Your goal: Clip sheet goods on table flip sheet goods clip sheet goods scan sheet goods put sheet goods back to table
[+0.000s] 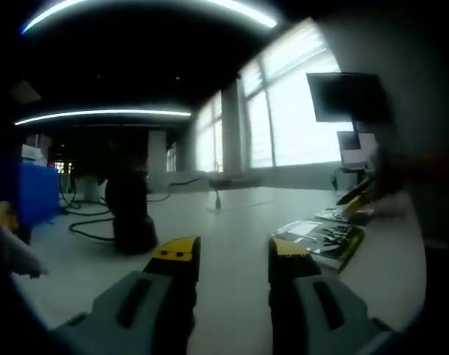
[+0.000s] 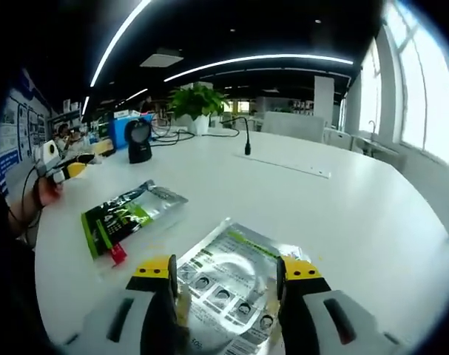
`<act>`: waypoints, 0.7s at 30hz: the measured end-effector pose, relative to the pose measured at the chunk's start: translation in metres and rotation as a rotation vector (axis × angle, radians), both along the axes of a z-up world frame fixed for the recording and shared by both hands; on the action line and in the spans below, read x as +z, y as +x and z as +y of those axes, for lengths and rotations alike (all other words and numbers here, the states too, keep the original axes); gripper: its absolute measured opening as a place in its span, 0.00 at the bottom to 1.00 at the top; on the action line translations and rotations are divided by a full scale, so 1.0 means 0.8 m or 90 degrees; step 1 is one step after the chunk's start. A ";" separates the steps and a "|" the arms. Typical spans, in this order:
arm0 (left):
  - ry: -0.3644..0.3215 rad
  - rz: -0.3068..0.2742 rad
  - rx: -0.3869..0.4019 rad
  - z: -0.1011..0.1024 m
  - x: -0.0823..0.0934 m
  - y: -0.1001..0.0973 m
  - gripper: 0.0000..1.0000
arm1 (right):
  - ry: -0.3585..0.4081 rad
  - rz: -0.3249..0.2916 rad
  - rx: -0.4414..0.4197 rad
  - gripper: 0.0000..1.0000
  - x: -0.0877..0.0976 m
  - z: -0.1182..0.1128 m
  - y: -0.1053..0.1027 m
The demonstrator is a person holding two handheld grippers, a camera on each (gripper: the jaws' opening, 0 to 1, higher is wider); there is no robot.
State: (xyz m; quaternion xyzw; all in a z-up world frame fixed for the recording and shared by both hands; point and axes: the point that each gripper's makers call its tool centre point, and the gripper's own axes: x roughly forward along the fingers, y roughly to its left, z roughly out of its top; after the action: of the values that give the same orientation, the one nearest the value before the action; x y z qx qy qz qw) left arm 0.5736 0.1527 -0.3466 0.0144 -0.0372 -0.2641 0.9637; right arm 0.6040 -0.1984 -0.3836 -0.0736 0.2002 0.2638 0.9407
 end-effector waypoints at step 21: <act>-0.005 -0.004 -0.004 0.000 0.002 -0.004 0.29 | -0.040 0.044 -0.015 0.23 -0.011 -0.093 0.084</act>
State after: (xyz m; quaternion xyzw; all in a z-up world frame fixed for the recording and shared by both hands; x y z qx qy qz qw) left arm 0.5708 0.1526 -0.3449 0.0116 -0.0410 -0.2671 0.9627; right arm 0.6712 -0.2731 -0.3924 -0.0918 0.2415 0.2484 0.9336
